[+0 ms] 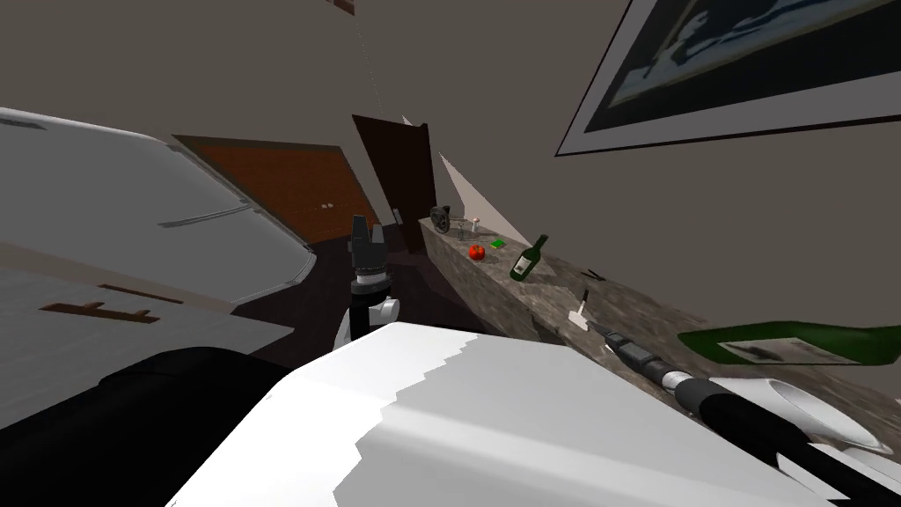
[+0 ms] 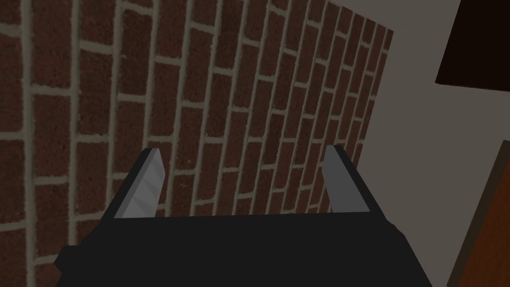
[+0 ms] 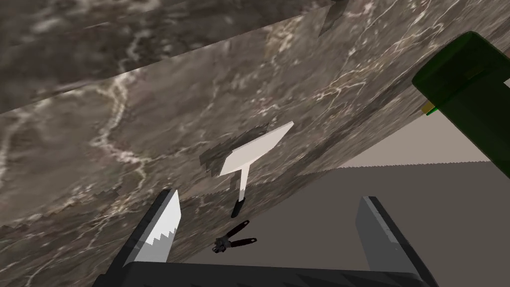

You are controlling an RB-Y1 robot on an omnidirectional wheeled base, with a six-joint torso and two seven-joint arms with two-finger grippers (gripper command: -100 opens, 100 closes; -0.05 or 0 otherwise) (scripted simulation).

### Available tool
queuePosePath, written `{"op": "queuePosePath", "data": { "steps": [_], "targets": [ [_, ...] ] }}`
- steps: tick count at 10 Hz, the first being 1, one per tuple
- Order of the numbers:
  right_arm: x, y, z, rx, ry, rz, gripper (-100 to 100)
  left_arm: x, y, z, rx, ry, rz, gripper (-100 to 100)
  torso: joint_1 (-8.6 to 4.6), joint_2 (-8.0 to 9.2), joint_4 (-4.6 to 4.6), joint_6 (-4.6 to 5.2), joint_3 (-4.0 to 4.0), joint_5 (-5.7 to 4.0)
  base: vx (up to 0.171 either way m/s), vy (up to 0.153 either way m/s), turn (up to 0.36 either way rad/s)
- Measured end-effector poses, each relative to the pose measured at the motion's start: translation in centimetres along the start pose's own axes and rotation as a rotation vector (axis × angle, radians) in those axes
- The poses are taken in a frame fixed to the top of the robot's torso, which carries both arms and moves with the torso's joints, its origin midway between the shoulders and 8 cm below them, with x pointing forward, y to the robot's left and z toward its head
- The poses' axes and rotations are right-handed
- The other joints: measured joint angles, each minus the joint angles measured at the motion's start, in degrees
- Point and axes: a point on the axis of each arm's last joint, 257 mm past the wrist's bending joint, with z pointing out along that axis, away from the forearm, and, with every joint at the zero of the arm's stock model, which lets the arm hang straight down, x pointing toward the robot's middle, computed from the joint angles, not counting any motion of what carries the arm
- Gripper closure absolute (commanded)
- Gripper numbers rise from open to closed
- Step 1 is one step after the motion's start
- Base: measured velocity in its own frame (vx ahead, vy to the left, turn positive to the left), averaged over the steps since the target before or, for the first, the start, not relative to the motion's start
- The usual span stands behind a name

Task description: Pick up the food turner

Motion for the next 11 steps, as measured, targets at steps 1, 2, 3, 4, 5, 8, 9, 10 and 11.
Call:
{"op": "queuePosePath", "data": {
  "steps": [1, 2, 3, 4, 5, 8, 9, 10, 11],
  "targets": [
    [-0.6, -1.8, -0.7, 0.052, 0.009, 0.004, -100, 0.0, 0.0, 0.0, 0.000, 0.000, 0.000, 0, -0.01, -0.08, -0.02, -0.02, -0.05, 0.00, 0.043, -0.008, 0.142],
    [-0.6, -2.8, -1.0, 0.081, 0.017, 0.002, -100, 0.0, 0.0, 0.0, 0.000, 0.000, 0.000, 0, 0.02, -0.07, -0.01, 0.06, -0.04, -0.01, 0.052, 0.003, 0.216],
    [-0.8, -4.5, -1.9, 0.127, 0.029, -0.001, -100, 0.0, 0.0, 0.0, 0.000, 0.000, 0.000, 0, 0.05, -0.10, -0.02, 0.01, -0.06, 0.01, 0.073, 0.002, 0.298],
    [-0.9, -6.8, -2.6, 0.179, 0.037, 0.004, -100, 0.0, 0.0, 0.0, 0.000, 0.000, 0.000, 0, 0.05, -0.17, -0.04, 0.01, -0.10, 0.00, 0.062, 0.000, 0.113],
    [-1.2, -7.5, -3.1, 0.205, 0.045, 0.000, -100, 0.0, 0.0, 0.0, 0.000, 0.000, 0.000, 0, 0.07, -0.15, -0.03, 0.06, -0.09, 0.01, 0.062, -0.002, 0.177],
    [-1.8, -10.7, -5.2, 0.304, 0.068, 0.002, -100, 0.0, 0.0, 0.0, 0.000, 0.000, 0.000, 0, 0.09, -0.12, -0.03, 0.03, -0.07, 0.02, 0.069, 0.001, 0.192],
    [-2.0, -12.3, -6.2, 0.352, 0.081, 0.008, -100, 0.0, 0.0, 0.0, 0.000, 0.000, 0.000, 0, 0.09, -0.27, -0.06, 0.00, -0.16, 0.01, 0.139, 0.010, 0.282],
    [-1.8, -13.7, -7.0, 0.402, 0.096, 0.016, -100, 0.0, 0.0, 0.0, 0.000, 0.000, 0.000, 0, 0.12, -0.42, -0.09, 0.01, -0.24, 0.01, 0.095, 0.000, 0.066],
    [-1.7, -14.4, -7.8, 0.429, 0.103, 0.019, -100, 0.0, 0.0, 0.0, 0.000, 0.000, 0.000, 0, 0.13, -0.31, -0.07, 0.08, -0.19, 0.02, 0.067, -0.005, 0.074]
  ]
}}
